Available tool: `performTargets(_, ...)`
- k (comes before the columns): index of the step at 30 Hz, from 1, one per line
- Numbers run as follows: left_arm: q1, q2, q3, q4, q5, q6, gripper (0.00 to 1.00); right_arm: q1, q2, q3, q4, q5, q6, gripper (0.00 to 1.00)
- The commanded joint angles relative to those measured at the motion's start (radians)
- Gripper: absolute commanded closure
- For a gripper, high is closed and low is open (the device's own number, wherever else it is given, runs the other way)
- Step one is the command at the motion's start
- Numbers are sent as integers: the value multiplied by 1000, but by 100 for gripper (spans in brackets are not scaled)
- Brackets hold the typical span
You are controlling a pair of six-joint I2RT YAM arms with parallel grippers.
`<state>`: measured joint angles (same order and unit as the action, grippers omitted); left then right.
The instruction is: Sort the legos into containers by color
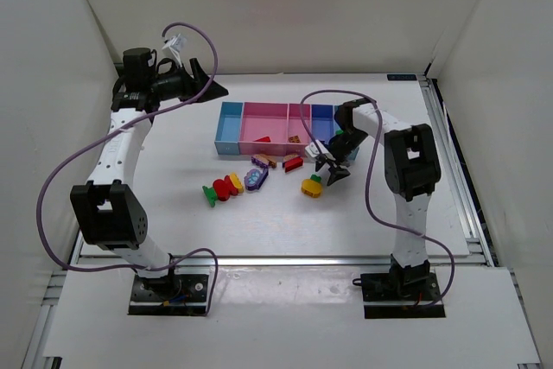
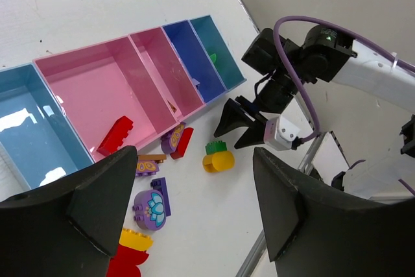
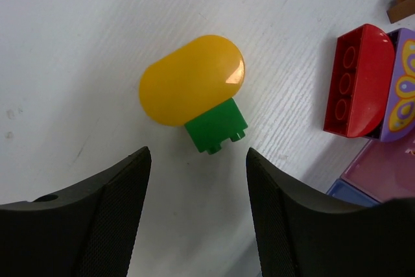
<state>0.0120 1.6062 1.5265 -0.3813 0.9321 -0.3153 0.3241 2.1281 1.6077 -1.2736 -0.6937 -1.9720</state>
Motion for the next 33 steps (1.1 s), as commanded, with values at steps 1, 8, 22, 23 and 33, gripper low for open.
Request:
performTargets(1,5,-52,-6,4,14,13,17,-10,16,37,14,3,-1057,35)
performTargets(8,3,-49,-5,-1,5,18,17,-2,50,47,85,2,-1059,34)
performTargets(22,11,-38,-8,5,4,13,17,46,46,40,79,-38,-1064,34)
performTargets(23,11,-38,-11,8,5,9,16,52,43,34,77,-41,-1067,35)
performTargets(33,23,-61,-29,13,14,4,16,70,9,-9,42,-46,-1087,40)
